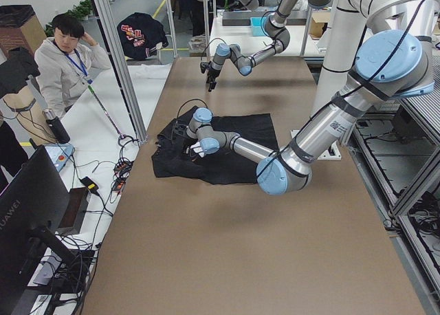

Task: Fold clothes
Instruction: 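Fold the nearby sleeve inward with the left gripper while the right approaches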

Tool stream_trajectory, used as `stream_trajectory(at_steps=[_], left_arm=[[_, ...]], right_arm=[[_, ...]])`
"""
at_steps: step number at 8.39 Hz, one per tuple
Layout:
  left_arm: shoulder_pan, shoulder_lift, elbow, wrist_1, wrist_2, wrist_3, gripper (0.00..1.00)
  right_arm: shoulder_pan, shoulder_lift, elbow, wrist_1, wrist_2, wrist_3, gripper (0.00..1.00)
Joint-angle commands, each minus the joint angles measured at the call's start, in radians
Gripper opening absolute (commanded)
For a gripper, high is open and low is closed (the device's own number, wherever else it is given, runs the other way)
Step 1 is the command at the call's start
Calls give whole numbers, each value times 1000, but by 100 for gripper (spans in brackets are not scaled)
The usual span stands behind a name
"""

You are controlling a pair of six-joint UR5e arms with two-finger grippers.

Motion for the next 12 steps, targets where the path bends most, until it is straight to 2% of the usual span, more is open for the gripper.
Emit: stream_trajectory(at_steps=[1,2,3,4,5,7,9,10,12], left_arm=[[32,2,51,-7,60,2,0],[30,3,52,-7,60,7,0],[32,2,50,-7,60,7,75],[27,-7,27,-10,59,-17,100],[-8,-9,-23,0,15,-13,100],[-9,-3,-25,-4,-16,-13,100],[-9,3,-24,-7,-15,-10,100],[-9,5,-24,-7,-13,-10,100],[-9,8,-25,-7,7,-11,100]], right_arm=[[-3,1,-1,1,0,9,94],[-3,1,1,1,0,10,94],[-6,1,1,1,0,10,94],[-8,2,-1,1,0,10,94],[-8,7,-2,-1,-2,9,94],[-8,66,-53,15,0,80,94],[-9,159,-271,254,3,218,91],[-9,188,-344,313,5,239,90],[-20,246,-411,329,0,329,89]])
